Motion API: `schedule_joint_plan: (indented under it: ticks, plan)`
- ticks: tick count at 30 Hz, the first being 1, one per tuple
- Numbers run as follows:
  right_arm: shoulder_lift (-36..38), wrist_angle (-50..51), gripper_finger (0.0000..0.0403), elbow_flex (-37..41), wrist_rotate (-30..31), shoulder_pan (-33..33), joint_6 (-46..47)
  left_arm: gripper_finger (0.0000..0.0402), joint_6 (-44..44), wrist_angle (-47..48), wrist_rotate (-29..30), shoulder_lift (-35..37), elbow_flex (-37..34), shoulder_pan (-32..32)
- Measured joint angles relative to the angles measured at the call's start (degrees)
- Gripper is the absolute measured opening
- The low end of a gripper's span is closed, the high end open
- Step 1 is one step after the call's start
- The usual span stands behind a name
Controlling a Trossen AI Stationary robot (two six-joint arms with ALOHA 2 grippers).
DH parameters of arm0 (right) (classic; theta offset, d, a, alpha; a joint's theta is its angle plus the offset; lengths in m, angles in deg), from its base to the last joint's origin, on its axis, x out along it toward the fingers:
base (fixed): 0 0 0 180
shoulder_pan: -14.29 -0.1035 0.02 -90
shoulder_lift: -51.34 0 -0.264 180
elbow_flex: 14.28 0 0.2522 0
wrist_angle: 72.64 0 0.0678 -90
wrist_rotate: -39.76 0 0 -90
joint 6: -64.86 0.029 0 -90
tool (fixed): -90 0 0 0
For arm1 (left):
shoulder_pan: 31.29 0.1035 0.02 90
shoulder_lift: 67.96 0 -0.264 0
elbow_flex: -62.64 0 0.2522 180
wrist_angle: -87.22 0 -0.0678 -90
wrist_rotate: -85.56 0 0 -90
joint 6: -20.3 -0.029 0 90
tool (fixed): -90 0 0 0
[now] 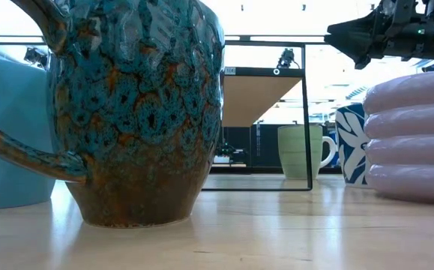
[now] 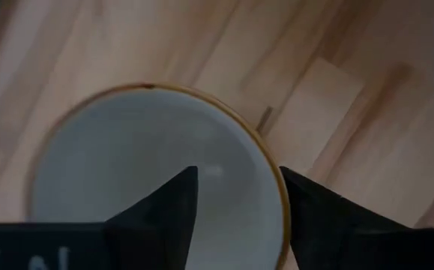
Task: Place coffee mugs
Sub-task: Put the blue mug on the shelf
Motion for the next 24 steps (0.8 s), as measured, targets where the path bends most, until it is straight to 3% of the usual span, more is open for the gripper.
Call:
schedule_joint_plan:
  ticks: [10,17,24]
  plan:
    - [0.00,0.03,0.0165,0.02,-0.31,0.00,0.20,0.0131,-0.84,0.59,-4.31,-3.48,-0.02,3.07]
    - [0.00,0.04,0.0165,0.01,-0.34,0.00,0.15,0.0031,-4.88,4.13,-5.23,-3.49,1.84,3.65]
    - [0.00,0.04,0.0165,0.02,-0.35,0.00,0.17,0.0029,-12.51,13.23,-5.67,-3.52,11.86,4.73]
